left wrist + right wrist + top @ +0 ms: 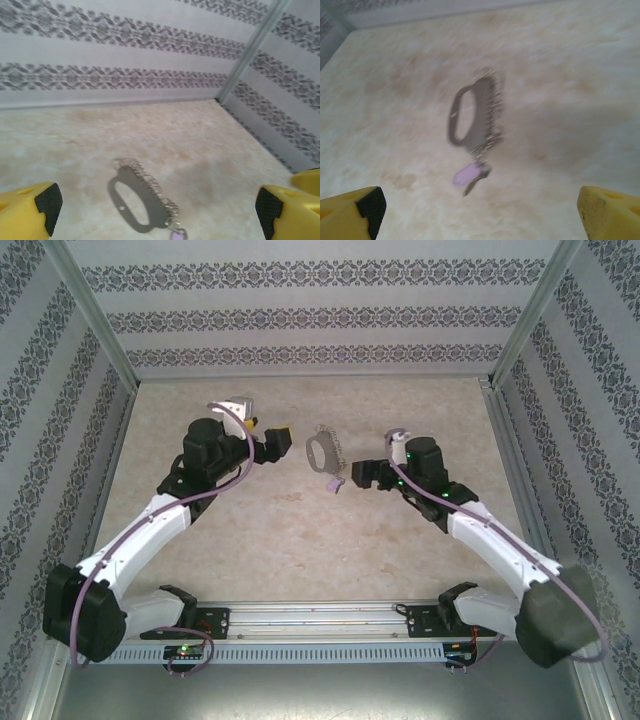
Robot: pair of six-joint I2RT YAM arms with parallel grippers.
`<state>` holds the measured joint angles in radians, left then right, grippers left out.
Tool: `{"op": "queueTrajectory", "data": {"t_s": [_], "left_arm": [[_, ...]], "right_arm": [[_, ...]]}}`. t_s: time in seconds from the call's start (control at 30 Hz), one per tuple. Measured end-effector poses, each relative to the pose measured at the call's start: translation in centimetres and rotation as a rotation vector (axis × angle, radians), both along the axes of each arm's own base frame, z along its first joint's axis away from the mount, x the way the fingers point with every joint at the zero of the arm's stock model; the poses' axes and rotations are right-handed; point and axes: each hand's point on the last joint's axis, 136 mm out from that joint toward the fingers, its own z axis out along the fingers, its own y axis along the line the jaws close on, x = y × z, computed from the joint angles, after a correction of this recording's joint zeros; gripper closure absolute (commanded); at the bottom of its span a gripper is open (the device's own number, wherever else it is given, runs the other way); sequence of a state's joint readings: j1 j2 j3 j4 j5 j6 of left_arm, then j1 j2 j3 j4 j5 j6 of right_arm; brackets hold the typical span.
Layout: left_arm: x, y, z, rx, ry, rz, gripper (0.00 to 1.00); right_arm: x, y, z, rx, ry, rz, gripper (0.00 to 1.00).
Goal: Put the keys on the keyring
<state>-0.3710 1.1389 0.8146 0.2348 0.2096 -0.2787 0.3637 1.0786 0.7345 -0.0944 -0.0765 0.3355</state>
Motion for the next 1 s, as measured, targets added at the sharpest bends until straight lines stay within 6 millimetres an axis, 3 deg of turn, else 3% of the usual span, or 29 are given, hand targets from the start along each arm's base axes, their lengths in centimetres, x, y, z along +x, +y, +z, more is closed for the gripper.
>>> {"op": "queueTrajectory", "data": {"t_s": [0.1,0.2,0.37,0.53,0.77,1.0], "left_arm": [[-0.3,2.0,-0.8,0.054,-0.087,0.092,0.0],[-0.5,3.9,-3.1,0.129,-0.148,0.178,0.0],[-0.5,6.7,-7.2,0.294,-0.151,0.308,0.0],[-1.0,10.1,-10.5,0.447,-0.155,0.455,0.0],[-1.1,13.9,-16.7,0.585,-0.037,0.571,0.0],[-0.2,15.1,-18.9,0.587,-0.013,0.566,0.0]], "right_arm": [[0.6,-4.1,1.1,-0.047,-0.06,-0.165,0.02],[1.1,-8.0,1.0,-0.104,-0.116,-0.331,0.02],[1.1,-12.1,-2.7,-0.247,-0.132,-0.491,0.02],[1.3,-14.1,-6.1,-0.45,-0.101,-0.519,0.02],[1.6,-17.0,-7.3,-0.537,-0.14,-0.574,0.02],[1.9,-16.9,-8.9,-0.474,-0.205,-0.533,0.02]]}}
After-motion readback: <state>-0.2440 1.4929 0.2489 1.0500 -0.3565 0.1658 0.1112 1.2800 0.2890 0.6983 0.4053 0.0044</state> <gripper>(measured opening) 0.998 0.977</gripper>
